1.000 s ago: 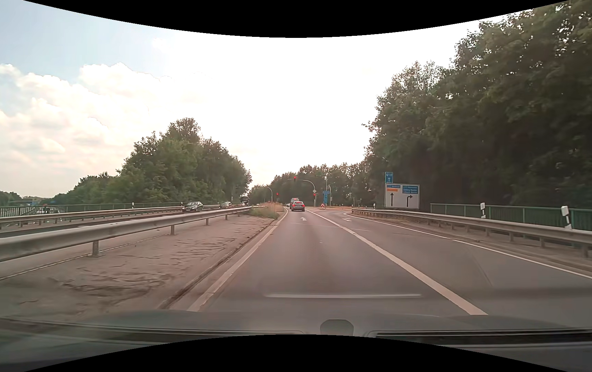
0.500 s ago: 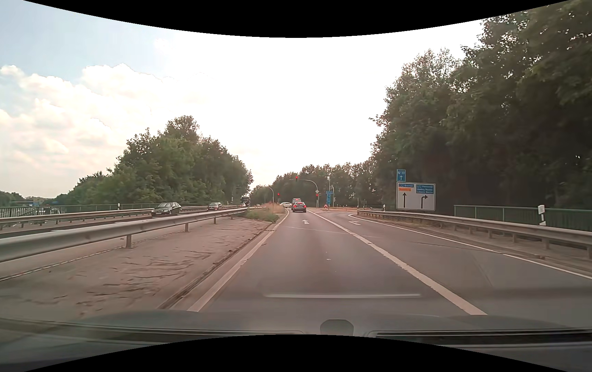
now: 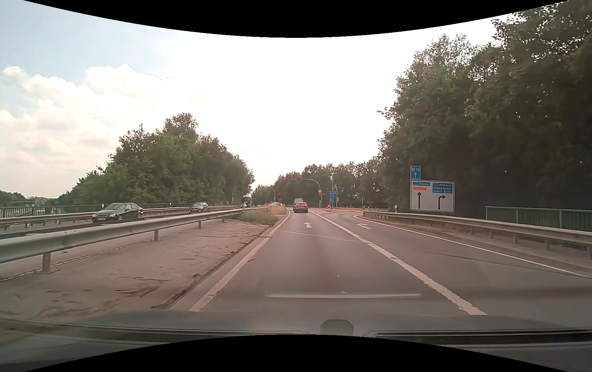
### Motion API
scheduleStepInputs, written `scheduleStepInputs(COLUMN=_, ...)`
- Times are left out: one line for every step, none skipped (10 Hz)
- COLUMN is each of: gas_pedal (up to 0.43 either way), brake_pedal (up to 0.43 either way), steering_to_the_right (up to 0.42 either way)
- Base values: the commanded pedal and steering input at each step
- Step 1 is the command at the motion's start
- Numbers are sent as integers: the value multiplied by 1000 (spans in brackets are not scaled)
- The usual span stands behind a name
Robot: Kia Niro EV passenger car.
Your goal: Follow the waypoints while adhering to traffic rules and regulations
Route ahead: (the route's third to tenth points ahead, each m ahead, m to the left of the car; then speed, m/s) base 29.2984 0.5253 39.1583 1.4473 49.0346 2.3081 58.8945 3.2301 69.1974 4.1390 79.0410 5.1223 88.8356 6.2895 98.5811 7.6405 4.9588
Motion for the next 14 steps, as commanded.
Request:
scheduleStepInputs(gas_pedal=20, brake_pedal=0, steering_to_the_right=-12)
scheduleStepInputs(gas_pedal=20, brake_pedal=0, steering_to_the_right=-12)
scheduleStepInputs(gas_pedal=20, brake_pedal=0, steering_to_the_right=-12)
scheduleStepInputs(gas_pedal=20, brake_pedal=0, steering_to_the_right=-9)
scheduleStepInputs(gas_pedal=20, brake_pedal=0, steering_to_the_right=-6)
scheduleStepInputs(gas_pedal=20, brake_pedal=0, steering_to_the_right=-6)
scheduleStepInputs(gas_pedal=20, brake_pedal=0, steering_to_the_right=-6)
scheduleStepInputs(gas_pedal=20, brake_pedal=0, steering_to_the_right=-6)
scheduleStepInputs(gas_pedal=20, brake_pedal=0, steering_to_the_right=-6)
scheduleStepInputs(gas_pedal=28, brake_pedal=0, steering_to_the_right=-3)
scheduleStepInputs(gas_pedal=28, brake_pedal=0, steering_to_the_right=-1)
scheduleStepInputs(gas_pedal=39, brake_pedal=0, steering_to_the_right=-1)
scheduleStepInputs(gas_pedal=39, brake_pedal=0, steering_to_the_right=-1)
scheduleStepInputs(gas_pedal=39, brake_pedal=0, steering_to_the_right=-1)
